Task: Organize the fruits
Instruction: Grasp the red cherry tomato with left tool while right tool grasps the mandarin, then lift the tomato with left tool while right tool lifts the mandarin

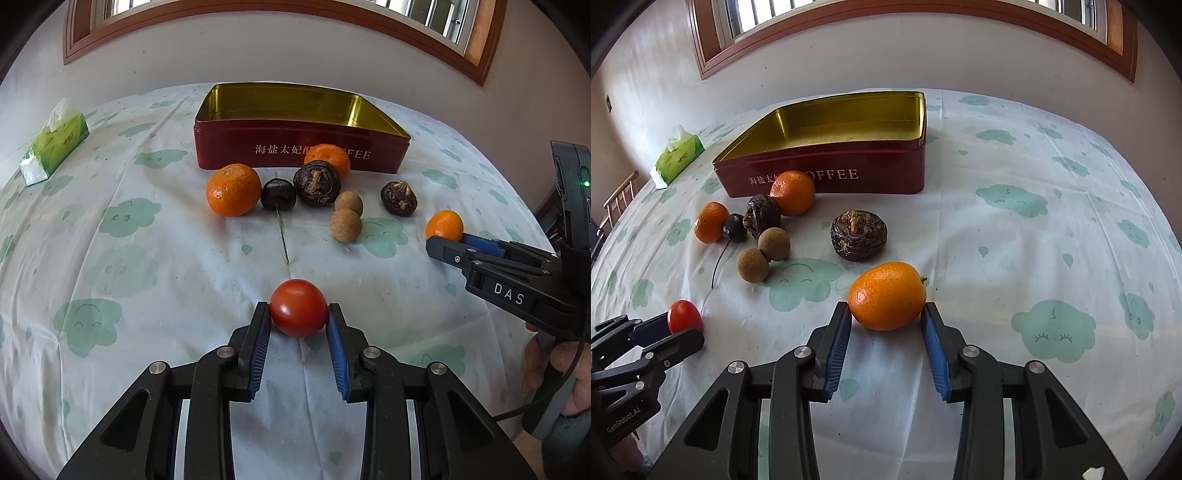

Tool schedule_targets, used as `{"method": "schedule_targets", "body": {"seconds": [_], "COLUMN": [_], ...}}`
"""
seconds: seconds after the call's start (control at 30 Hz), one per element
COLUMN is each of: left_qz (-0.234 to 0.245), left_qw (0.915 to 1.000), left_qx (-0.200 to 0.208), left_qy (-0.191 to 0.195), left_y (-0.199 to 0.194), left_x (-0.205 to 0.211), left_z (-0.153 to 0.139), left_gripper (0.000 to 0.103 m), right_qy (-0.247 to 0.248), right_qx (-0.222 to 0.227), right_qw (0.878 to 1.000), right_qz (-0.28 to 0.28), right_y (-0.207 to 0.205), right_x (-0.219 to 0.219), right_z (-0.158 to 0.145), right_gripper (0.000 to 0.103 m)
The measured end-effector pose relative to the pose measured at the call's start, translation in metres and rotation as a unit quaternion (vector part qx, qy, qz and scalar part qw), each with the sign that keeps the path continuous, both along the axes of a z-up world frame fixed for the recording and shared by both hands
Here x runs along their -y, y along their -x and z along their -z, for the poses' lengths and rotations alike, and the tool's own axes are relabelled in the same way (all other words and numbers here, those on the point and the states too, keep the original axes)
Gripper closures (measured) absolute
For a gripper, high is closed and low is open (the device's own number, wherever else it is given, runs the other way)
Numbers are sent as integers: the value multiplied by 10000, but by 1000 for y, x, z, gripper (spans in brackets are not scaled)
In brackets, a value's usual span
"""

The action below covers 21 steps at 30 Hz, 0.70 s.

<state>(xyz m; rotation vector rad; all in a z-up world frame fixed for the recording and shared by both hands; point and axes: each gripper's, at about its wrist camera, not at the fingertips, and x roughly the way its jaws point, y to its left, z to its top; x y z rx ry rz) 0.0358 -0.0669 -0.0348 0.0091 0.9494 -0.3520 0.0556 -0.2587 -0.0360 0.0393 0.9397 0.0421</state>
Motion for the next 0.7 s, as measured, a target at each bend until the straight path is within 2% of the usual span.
{"method": "schedule_targets", "body": {"seconds": [0.7], "left_qz": [-90], "left_qw": [9999], "left_qx": [34], "left_qy": [69], "left_y": [-8], "left_x": [-3], "left_z": [0], "left_gripper": [72], "right_qy": [-16], "right_qx": [78], "right_qw": [10000], "right_qz": [19], "right_y": [-4], "right_x": [0], "right_z": [0], "right_gripper": [67]}}
